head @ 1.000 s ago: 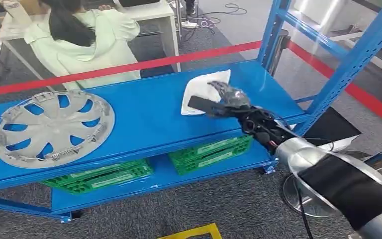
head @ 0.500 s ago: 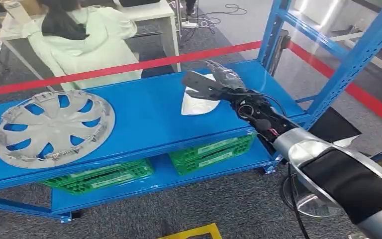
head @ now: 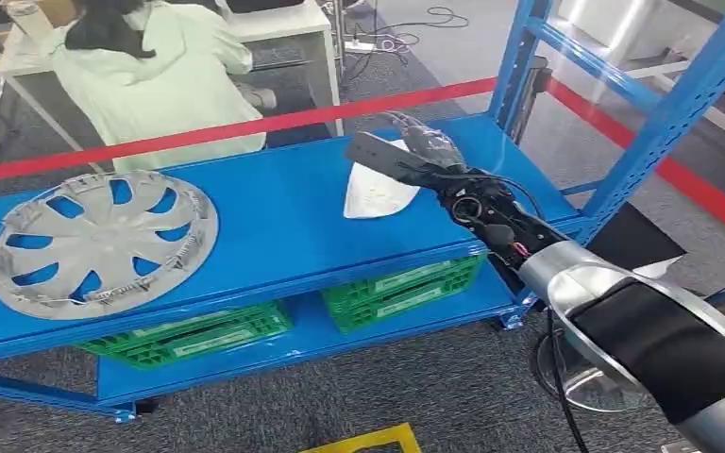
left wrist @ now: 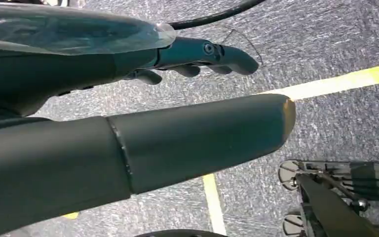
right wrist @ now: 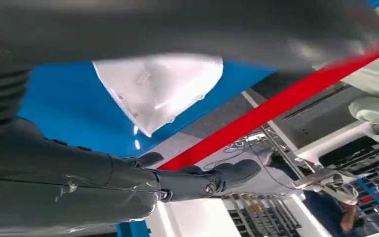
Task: Take the parts from the cabinet and place them on the table.
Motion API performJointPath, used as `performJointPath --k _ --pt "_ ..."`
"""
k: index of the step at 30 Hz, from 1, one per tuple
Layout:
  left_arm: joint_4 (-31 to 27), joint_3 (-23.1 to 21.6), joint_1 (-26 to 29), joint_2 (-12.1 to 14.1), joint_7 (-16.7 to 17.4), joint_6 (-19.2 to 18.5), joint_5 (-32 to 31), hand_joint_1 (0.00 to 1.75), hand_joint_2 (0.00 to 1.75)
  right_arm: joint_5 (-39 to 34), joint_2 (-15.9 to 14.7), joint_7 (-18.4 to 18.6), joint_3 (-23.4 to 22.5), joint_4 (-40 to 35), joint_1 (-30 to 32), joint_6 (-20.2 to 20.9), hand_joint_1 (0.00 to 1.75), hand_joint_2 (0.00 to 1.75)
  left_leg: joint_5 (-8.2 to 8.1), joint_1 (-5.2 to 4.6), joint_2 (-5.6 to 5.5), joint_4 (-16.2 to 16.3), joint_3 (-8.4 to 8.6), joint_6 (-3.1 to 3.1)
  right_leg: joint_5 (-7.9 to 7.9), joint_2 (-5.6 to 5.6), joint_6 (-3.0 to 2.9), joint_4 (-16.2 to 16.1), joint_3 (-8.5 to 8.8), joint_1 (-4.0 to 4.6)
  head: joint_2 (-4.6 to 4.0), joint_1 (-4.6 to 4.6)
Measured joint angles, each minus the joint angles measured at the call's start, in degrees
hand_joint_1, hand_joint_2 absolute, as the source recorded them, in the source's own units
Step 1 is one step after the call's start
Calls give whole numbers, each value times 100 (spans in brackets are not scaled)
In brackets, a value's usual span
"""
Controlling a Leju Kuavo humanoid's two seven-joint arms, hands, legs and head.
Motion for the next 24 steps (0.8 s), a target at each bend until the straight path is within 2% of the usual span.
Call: performJointPath --k 21,22,23,24 --pt "0 0 0 -4 -2 33 -41 0 0 -2 0 28 24 -4 5 -9 0 0 0 0 0 1 0 0 0 0 0 0 -1 0 0 0" --pt "0 0 -1 2 -2 33 -41 0 0 -2 0 31 26 -4 7 -9 0 0 -25 -11 0 40 -12 15 13 1 26 -28 7 -38 0 0" --pt "0 0 1 9 -2 33 -41 0 0 0 0 31 28 -4 6 -9 0 0 -26 -19 -4 37 -15 75 15 0 44 -26 7 -38 0 -2" --pt "0 0 -1 15 -4 35 -41 0 0 0 0 37 31 -4 5 -9 0 0 -31 -24 1 9 -6 107 20 2 58 -57 17 -42 0 -18"
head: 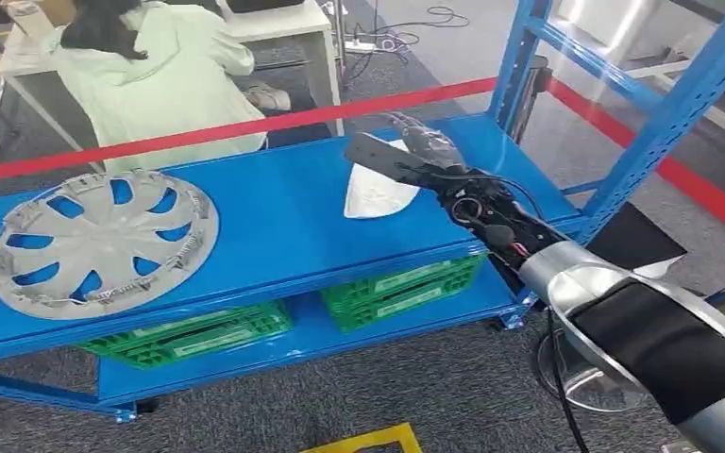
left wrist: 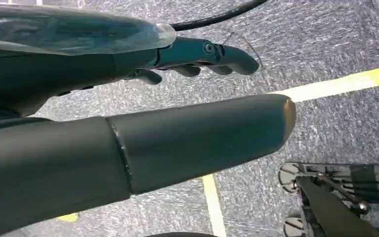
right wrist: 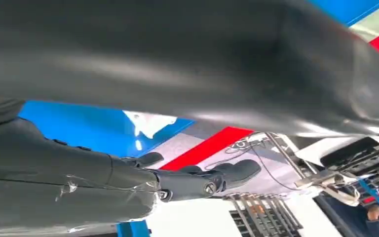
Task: Take the parts from the cabinet and place them on the table.
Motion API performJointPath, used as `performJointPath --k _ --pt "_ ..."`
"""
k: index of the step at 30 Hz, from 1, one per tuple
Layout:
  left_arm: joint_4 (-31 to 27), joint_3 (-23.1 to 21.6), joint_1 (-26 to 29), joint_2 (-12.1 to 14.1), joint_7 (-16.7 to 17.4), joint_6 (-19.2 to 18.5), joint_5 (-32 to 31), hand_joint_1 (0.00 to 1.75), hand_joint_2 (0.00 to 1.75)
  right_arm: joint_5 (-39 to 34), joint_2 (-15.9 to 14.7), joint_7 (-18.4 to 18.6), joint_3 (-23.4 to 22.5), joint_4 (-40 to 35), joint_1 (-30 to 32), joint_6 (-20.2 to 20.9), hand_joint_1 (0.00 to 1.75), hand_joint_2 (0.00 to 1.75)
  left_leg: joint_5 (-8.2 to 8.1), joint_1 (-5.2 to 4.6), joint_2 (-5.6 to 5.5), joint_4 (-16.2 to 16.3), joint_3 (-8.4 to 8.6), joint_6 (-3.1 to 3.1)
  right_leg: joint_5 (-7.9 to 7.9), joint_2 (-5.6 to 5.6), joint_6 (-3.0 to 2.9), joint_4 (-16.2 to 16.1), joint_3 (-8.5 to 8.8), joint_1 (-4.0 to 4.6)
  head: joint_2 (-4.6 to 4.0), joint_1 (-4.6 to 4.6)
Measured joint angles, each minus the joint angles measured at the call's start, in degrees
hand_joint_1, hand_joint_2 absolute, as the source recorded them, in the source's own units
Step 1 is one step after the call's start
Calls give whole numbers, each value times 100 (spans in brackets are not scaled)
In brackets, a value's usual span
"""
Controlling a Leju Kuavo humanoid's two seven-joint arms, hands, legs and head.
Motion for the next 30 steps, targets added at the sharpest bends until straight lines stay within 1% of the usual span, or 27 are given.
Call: performJointPath --k 1,2,3,4,6,7,8,9,10,11,12,13,14,15,17,18,19,20,21,22,23,24,26,27,28,29,30 --pt "0 0 -6 0 2 0 0 0 0 -2 0 0 -2 -19 -4 0 0 0 37 0 2 -109 56 46 24 6 35 -76 44 24 0 -2" --pt "0 0 -2 -20 2 0 0 0 0 0 -7 0 -7 -48 12 0 0 0 140 117 33 -358 213 30 15 -4 29 -94 84 41 0 7" --pt "0 0 1 -24 0 0 0 0 0 0 -9 0 -2 -48 -8 -7 0 0 172 106 40 -478 300 28 -61 -3 72 28 52 48 0 37" --pt "0 0 -2 -31 0 0 2 0 0 0 -9 0 -4 -48 -28 -7 0 0 189 123 63 -516 335 30 -255 -2 98 370 -123 40 0 59" --pt "0 0 -12 -41 0 0 2 0 0 0 -11 4 4 -48 19 -2 0 0 165 171 71 -519 361 2 -634 -5 183 1292 -596 -13 0 81" --pt "0 0 -17 -48 0 0 2 0 0 0 -13 15 4 -46 62 0 0 0 149 200 63 -511 372 -22 -681 -7 229 1565 -754 -55 0 83" --pt "0 0 -14 -59 0 0 4 0 0 0 -20 20 4 -46 88 0 0 0 122 240 46 -492 390 -63 -566 -10 289 1528 -764 -103 0 105" --pt "0 0 -1 -66 0 0 4 0 0 0 -20 20 4 -46 91 0 0 0 84 288 37 -451 401 -118 -342 -16 352 1240 -654 -149 0 131" --pt "0 0 9 -79 0 0 9 0 0 0 -20 17 2 -46 86 0 0 0 29 349 30 -387 412 -192 -59 -29 422 772 -429 -200 0 142" --pt "0 0 9 -79 0 0 9 0 0 0 -20 17 2 -46 82 0 0 0 -51 400 26 -277 407 -267 209 -60 516 242 -185 -266 0 160" --pt "13 0 7 -12 0 9 9 0 0 0 -24 17 4 -39 97 -2 0 0 -131 374 15 -177 373 -362 67 -32 612 119 -136 -280 0 214" --pt "11 -2 -19 -29 0 11 9 0 0 0 -24 17 13 -35 87 7 0 0 -200 381 8 -46 333 -417 51 34 465 111 -131 -273 0 295" --pt "11 -2 -20 -26 -2 15 11 0 0 0 -24 28 11 -35 125 7 0 175 -194 365 -8 -116 355 -409 4 36 275 170 -125 -254 0 222" --pt "11 -2 -26 -42 -4 15 9 0 0 0 -24 19 11 -35 141 4 0 175 -197 367 -6 -167 394 -409 -13 19 220 164 -101 -230 0 128" --pt "9 -2 -22 -46 -7 15 9 0 0 2 -31 20 0 -39 92 -2 0 175 -214 414 -1 -200 447 -453 -22 54 78 163 -88 -219 0 116" --pt "9 -2 -20 -44 -7 15 9 0 0 9 -31 15 2 -52 85 -2 0 175 -344 408 8 -11 385 -418 1 51 35 157 -77 -204 0 39" --pt "9 -2 -25 -44 -22 15 -2 0 0 9 -31 11 2 -63 79 -2 0 175 -564 388 7 419 166 -383 11 64 13 146 -73 -185 0 -9" --pt "9 -2 -30 -44 -33 17 -18 0 0 9 -31 15 2 -61 85 -2 0 175 -798 342 7 962 -129 -354 21 69 -4 127 -66 -163 0 -31" --pt "9 -2 -32 -48 -39 20 -17 0 0 9 -31 20 4 -61 95 0 0 175 -973 299 6 1463 -415 -330 22 70 -13 115 -65 -128 0 -42" --pt "9 -2 -31 -53 -39 26 -17 0 0 9 -31 20 7 -61 102 4 0 175 -1049 263 6 1819 -641 -290 21 73 -28 115 -68 -91 0 -44" --pt "9 -2 -25 -57 -46 33 -18 0 0 9 -31 22 7 -61 109 11 0 175 -986 221 5 1902 -743 -227 13 80 -53 115 -65 -47 0 -44" --pt "9 -2 -15 -61 -57 39 -17 0 0 9 -31 24 7 -61 110 15 0 175 -799 162 2 1683 -693 -130 8 88 -66 114 -57 5 0 -41" --pt "9 -2 -12 -59 -61 57 -9 0 0 28 -31 24 4 -63 98 20 0 175 -248 8 -9 669 -271 149 5 99 -86 106 -32 98 0 -41" --pt "11 -2 -12 -30 -63 66 -4 0 0 33 -31 22 4 -63 96 20 0 175 -59 -99 -15 198 -55 312 5 97 -106 97 -27 82 0 -37" --pt "9 -4 -11 -30 -63 68 0 0 0 33 -31 24 9 -63 91 24 0 175 -48 -106 -60 144 -39 362 0 110 -100 92 -26 150 0 16" --pt "9 -2 -19 -13 -66 72 2 0 0 33 -31 22 9 -63 100 28 0 175 -24 -153 -46 76 -28 352 -3 117 -96 79 -32 105 0 3" --pt "9 -2 -30 -15 -66 75 4 0 0 33 -31 22 11 -63 104 48 0 175 -8 -160 -49 80 -37 359 11 117 -79 66 -33 85 0 -13"
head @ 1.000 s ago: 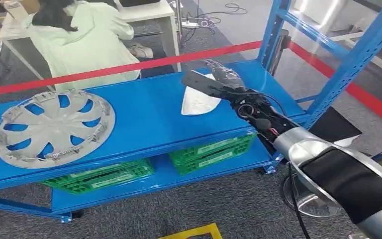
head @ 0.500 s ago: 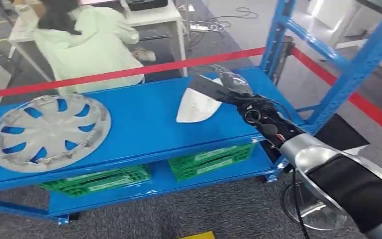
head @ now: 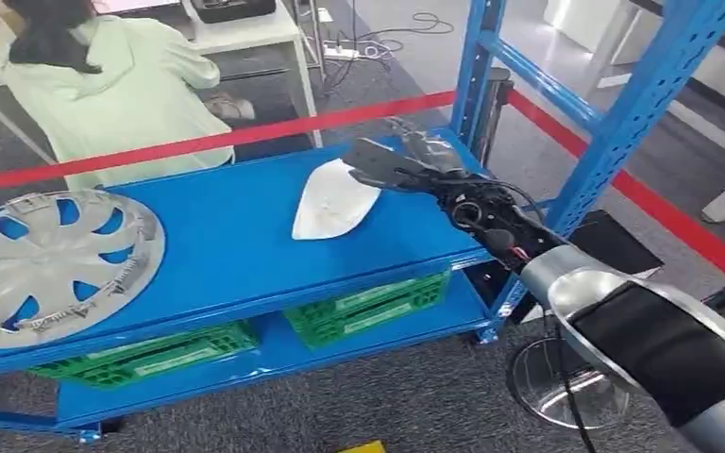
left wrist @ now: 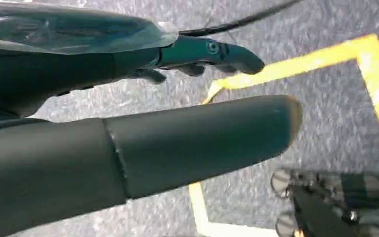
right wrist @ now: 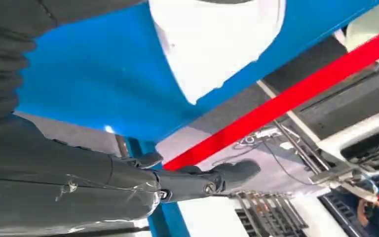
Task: Take the parts from the cabinet and place them on the table.
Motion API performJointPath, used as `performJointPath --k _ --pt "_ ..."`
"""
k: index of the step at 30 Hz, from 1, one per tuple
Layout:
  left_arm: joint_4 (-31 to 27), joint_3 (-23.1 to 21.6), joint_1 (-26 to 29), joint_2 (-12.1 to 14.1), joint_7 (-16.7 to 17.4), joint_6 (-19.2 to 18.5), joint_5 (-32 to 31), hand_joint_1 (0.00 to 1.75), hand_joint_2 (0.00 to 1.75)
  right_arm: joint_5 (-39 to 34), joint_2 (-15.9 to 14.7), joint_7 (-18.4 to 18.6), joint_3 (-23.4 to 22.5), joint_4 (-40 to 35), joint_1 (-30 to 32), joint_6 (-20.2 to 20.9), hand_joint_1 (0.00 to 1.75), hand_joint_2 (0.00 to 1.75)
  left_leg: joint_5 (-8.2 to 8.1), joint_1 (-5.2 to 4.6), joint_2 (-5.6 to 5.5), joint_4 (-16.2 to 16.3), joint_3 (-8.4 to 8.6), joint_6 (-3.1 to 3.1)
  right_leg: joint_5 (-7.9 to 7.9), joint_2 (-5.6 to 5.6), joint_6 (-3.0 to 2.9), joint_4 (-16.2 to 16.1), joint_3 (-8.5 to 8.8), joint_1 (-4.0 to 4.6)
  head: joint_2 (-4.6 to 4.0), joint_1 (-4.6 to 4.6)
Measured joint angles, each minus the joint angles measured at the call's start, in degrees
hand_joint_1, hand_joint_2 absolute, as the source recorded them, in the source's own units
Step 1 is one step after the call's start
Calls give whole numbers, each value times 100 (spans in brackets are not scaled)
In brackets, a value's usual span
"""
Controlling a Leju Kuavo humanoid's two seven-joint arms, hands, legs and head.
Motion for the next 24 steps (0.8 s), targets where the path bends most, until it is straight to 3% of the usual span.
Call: performJointPath --k 2,3,5,6,7,8,9,10,12,13,14,15,18,20,22,23,24 --pt "0 0 -8 4 0 9 5 0 0 0 0 0 -4 -2 -7 15 0 175 75 40 12 -166 76 -29 12 3 40 -60 30 21 0 -11" --pt "0 0 4 -9 0 13 13 0 0 0 0 -4 -4 -4 -6 20 0 175 128 86 53 -289 164 -115 -48 -46 59 34 13 14 0 -4" --pt "0 0 7 -17 2 28 15 0 0 0 0 -2 -7 -2 -30 22 0 175 132 108 54 -337 203 -111 -445 -74 122 708 -306 2 0 41" --pt "0 0 5 -24 2 35 15 0 0 0 0 2 -4 0 -12 26 0 0 121 120 57 -334 209 -119 -654 -81 156 1196 -547 -18 0 57" --pt "0 0 4 -37 2 35 15 0 0 0 0 4 -2 2 14 46 0 0 109 130 58 -331 211 -133 -785 -86 194 1615 -770 -45 0 64" --pt "0 0 3 -46 2 37 15 0 0 0 0 2 4 2 35 64 0 0 96 148 56 -319 214 -150 -762 -102 223 1744 -861 -72 0 61" --pt "0 0 4 -55 2 37 13 0 0 0 0 9 7 2 49 81 0 0 71 172 49 -298 222 -183 -586 -116 262 1581 -806 -103 0 66" --pt "0 0 7 -66 2 37 13 0 0 0 0 9 4 2 50 85 0 0 40 199 39 -257 232 -216 -332 -126 300 1205 -640 -130 0 79" --pt "0 0 19 -74 2 37 13 0 0 -24 0 -50 2 2 45 94 0 0 -74 251 27 -117 239 -308 173 -157 374 156 -166 -189 0 131" --pt "2 0 17 -46 2 48 11 0 0 -24 2 -79 11 2 43 103 0 0 -124 223 16 -38 187 -371 36 -133 371 84 -108 -146 0 171" --pt "2 0 8 -52 7 48 9 0 0 -24 2 -107 15 0 49 131 0 0 -131 222 15 22 153 -388 41 -107 249 87 -132 -151 0 160" --pt "2 0 5 -59 7 48 5 0 0 -24 2 -111 22 0 71 190 0 0 -127 226 13 7 155 -407 26 -109 195 102 -145 -132 0 105" --pt "2 -2 9 -59 7 48 -2 0 0 4 2 -103 42 0 55 332 0 0 -189 250 15 58 150 -471 37 -104 68 82 -120 -158 0 118" --pt "2 -2 2 -59 7 48 -2 0 0 7 2 -101 50 0 51 385 0 0 -541 261 16 722 -172 -541 34 -101 20 81 -122 -162 0 15" --pt "2 -2 1 -57 7 48 -4 0 0 9 4 -85 70 2 68 453 0 0 -878 263 17 1661 -682 -575 24 -113 8 82 -123 -150 0 0" --pt "2 -2 8 -61 7 48 -6 0 0 9 7 -70 79 2 74 487 0 0 -899 263 17 1897 -841 -570 18 -133 -2 82 -122 -144 0 -2" --pt "2 -2 19 -63 7 48 -13 0 0 9 7 -61 90 2 80 509 0 0 -778 261 17 1833 -855 -545 12 -139 -7 82 -112 -136 0 -4"
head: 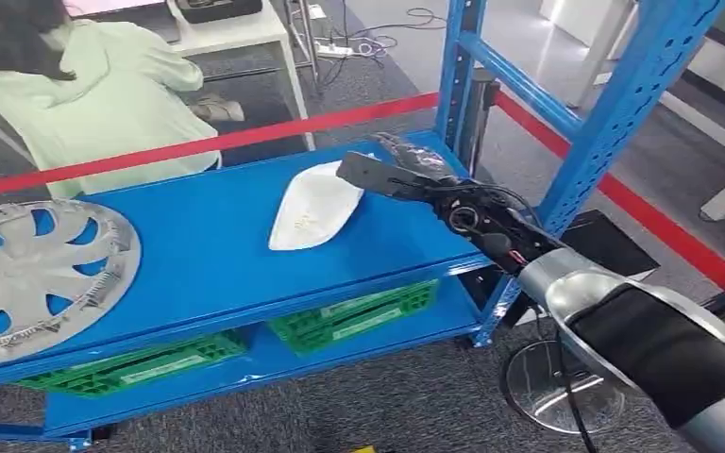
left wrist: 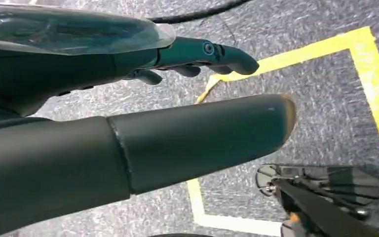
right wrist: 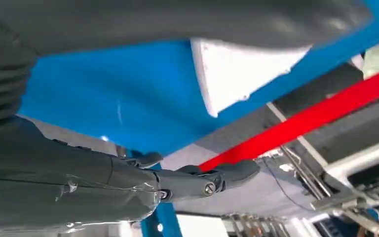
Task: Take the parts from the cabinet and place them on the table.
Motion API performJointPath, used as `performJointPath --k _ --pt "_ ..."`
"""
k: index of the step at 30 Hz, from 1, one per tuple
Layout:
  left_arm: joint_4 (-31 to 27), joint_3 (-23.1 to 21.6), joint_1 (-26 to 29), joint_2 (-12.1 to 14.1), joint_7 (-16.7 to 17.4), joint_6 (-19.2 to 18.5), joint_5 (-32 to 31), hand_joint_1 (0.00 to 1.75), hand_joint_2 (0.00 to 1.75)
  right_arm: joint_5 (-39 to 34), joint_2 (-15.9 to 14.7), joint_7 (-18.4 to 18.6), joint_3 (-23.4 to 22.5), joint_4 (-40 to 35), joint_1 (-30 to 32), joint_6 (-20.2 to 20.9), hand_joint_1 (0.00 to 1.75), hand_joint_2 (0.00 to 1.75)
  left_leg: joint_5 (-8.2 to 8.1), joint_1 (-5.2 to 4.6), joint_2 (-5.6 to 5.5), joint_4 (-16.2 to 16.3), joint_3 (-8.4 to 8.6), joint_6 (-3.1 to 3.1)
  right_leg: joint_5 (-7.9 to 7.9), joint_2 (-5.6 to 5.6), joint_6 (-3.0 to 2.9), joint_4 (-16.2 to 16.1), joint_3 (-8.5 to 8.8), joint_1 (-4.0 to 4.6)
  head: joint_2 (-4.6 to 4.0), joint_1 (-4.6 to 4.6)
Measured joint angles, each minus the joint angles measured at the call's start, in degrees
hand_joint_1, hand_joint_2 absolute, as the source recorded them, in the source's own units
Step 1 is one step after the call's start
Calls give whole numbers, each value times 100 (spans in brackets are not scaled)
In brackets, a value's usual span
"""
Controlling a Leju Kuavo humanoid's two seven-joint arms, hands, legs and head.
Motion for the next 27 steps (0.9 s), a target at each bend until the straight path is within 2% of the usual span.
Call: performJointPath --k 1,2,3,4,5,8,9,10,11,13,14,15,16,17,18,19,20,23,24,25,26,27 --pt "0 0 3 0 0 0 -7 0 0 0 2 4 15 0 -1 17 0 0 256 -7 2 -367 134 42 -9 -17 -2 0 15 12 0 -4" --pt "0 0 1 4 0 0 -9 0 0 0 2 4 24 0 -4 33 0 0 549 -22 16 -915 376 98 -18 -41 -1 -2 37 29 0 -7" --pt "0 0 -5 9 0 0 -13 0 0 0 2 4 31 -2 -9 46 0 0 794 -56 88 -1460 637 175 -29 -64 2 -8 60 34 0 -7" --pt "0 0 -17 35 0 0 -20 0 0 0 2 7 35 -2 -14 52 0 0 822 -127 277 -1821 786 249 -37 -87 9 -14 72 32 0 -2" --pt "0 0 -31 35 0 0 -28 0 0 0 2 9 35 0 -18 57 0 0 824 -148 268 -1838 796 249 -47 -100 36 -25 72 64 0 -7" --pt "0 0 -39 50 0 0 -35 0 0 0 4 22 50 -2 -11 100 0 0 846 -175 128 -1882 785 273 -45 -204 121 -87 111 43 0 -11" --pt "0 0 -33 48 0 0 -37 0 0 0 2 24 50 -7 -11 103 0 0 914 -87 91 -2011 865 297 -82 -195 159 -61 107 58 0 9" --pt "0 0 -25 37 0 0 -46 0 0 0 -4 24 48 -4 -18 103 0 0 930 -100 61 -2063 898 303 -197 -123 169 92 68 48 0 31" --pt "0 0 -24 37 0 0 -48 0 0 0 -11 24 48 -4 -24 103 0 0 937 -96 39 -2061 900 320 -417 -79 168 442 -87 52 0 55" --pt "0 0 -25 31 0 0 -48 0 0 0 -15 50 50 0 16 111 0 0 933 -97 -36 -2057 902 325 -834 -46 195 1370 -523 47 0 94" --pt "0 0 -26 31 0 0 -48 0 0 0 -15 55 59 0 50 114 0 0 931 -96 -90 -2048 899 328 -909 -47 210 1697 -692 45 0 96" --pt "0 -2 -26 31 0 -2 -48 0 0 0 -15 63 61 0 75 114 0 0 926 -94 -152 -2035 900 327 -819 -46 218 1690 -702 37 0 107" --pt "0 -2 -23 26 0 -2 -48 0 0 0 -15 66 61 0 79 114 0 0 913 -91 -209 -2010 901 319 -615 -43 218 1432 -593 29 0 129" --pt "0 -2 -16 20 0 -2 -50 0 0 2 -15 66 61 0 73 114 0 0 895 -83 -271 -1981 901 301 -351 -33 212 983 -375 24 0 151" --pt "0 -2 -12 13 0 -4 -48 0 0 0 -17 68 57 0 63 114 0 0 869 -78 -329 -1939 903 277 -90 28 205 441 -123 23 0 168" --pt "0 -2 -7 11 0 -4 -48 0 0 2 -29 68 57 0 56 114 0 0 841 -68 -373 -1891 878 249 -22 257 193 32 43 -2 0 192" --pt "0 -2 -23 17 2 -4 -48 0 0 11 -28 70 63 -2 54 118 0 0 824 -95 -427 -1815 822 222 -61 284 162 -14 75 -6 0 169" --pt "0 -4 14 17 13 -4 -48 0 0 74 -28 98 66 -2 70 114 0 0 863 -65 -530 -1856 796 143 -47 143 66 -2 60 47 0 133" --pt "2 -4 19 33 20 -4 -48 0 0 87 -20 98 68 -13 59 114 0 0 846 -72 -555 -1836 783 124 -22 84 25 -42 85 -19 0 140" --pt "-2 -4 24 11 24 -4 -48 0 0 90 -15 101 63 -22 45 111 0 0 771 -87 -355 -1726 743 89 -20 50 15 -49 100 -11 0 127" --pt "-2 -4 13 20 24 -4 -48 0 0 87 -20 107 54 -22 34 103 0 0 575 -73 -172 -1402 583 41 -20 36 -18 -53 99 -13 0 54" --pt "-2 -4 6 22 28 -4 -48 0 0 87 -20 107 55 -22 36 94 0 0 353 -43 -95 -927 359 -2 -24 10 -31 -53 97 -9 0 37"
